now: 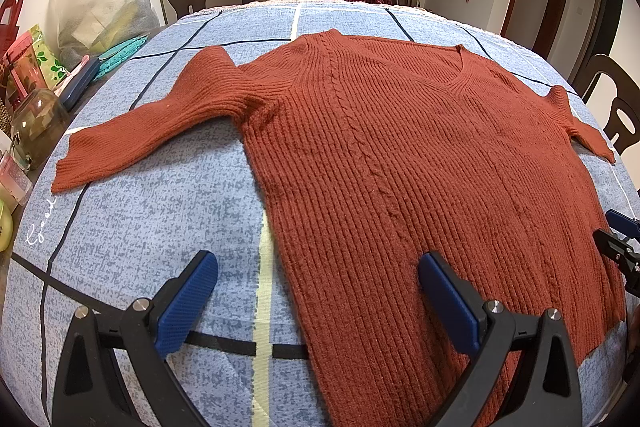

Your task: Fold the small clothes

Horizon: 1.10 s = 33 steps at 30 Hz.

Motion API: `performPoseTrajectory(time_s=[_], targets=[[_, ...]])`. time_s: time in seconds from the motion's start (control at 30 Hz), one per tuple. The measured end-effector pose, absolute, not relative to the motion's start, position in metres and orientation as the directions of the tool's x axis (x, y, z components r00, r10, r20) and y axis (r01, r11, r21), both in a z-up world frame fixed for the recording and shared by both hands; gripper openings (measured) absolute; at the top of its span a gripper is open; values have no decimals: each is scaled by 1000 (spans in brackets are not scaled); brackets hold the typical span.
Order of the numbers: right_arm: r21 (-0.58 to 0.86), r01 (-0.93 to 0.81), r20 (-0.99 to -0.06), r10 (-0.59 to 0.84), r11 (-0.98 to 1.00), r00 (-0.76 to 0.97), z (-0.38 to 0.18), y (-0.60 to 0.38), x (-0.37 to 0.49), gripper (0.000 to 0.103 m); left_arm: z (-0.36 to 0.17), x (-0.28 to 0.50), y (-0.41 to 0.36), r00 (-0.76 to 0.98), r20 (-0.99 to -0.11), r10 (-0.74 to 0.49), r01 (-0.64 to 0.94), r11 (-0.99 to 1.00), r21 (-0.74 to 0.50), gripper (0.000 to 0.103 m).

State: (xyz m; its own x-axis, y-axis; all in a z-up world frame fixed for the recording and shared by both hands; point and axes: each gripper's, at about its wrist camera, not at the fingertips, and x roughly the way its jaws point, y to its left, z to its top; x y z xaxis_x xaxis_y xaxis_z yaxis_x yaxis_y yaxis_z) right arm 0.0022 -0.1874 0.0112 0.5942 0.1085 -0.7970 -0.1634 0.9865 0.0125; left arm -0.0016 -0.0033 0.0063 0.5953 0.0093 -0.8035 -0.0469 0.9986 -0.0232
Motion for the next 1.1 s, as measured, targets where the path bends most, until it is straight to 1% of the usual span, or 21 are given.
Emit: performPoseTrajectory(time_s=[1.1], targets=[[12,-163,-797,108,987,594,12,-187,3,72,7,2,1,595,-803,12,-47,999,-20,102]])
